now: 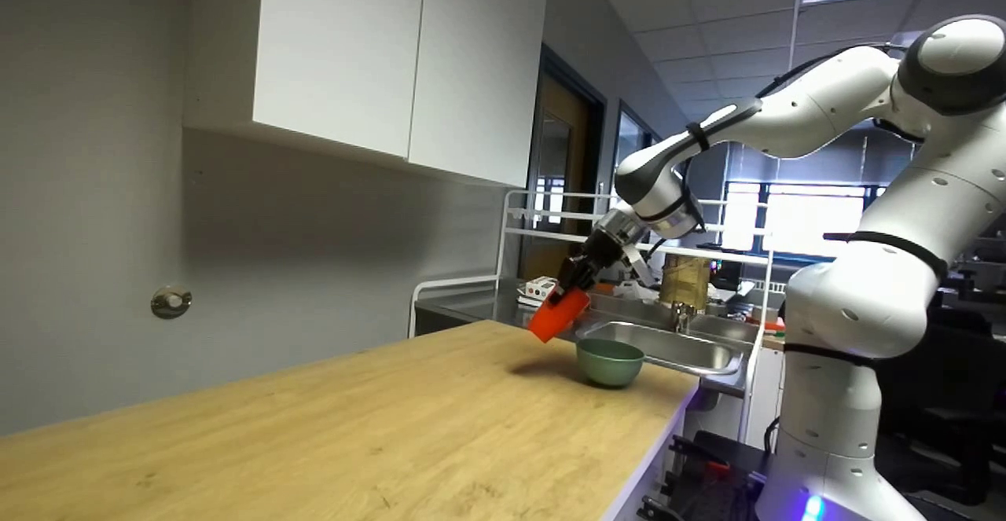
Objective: Pour the contents from the cup to the bowl
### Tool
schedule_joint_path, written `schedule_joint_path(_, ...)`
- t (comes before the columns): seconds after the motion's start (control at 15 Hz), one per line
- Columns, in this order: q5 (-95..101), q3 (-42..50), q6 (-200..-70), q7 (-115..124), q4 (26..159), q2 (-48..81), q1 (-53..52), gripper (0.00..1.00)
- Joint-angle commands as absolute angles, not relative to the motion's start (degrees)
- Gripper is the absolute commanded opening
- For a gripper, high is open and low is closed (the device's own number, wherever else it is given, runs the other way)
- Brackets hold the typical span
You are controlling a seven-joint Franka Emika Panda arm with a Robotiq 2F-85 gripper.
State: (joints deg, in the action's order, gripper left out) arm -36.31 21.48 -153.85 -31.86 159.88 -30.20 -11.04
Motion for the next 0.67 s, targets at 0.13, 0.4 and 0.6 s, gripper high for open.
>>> schedule_joint_path(0.13, -52.05, 33.36, -153.19, -51.70, 159.69, -33.41, -16.46, 0.01)
schedule_joint_path(0.4, -63.15, 40.76, -150.87, -65.10, 159.71, -33.17, -18.99, 0.01)
schedule_joint_path(0.6, -70.73, 45.02, -147.83, -74.23, 159.78, -32.47, -20.36, 0.01)
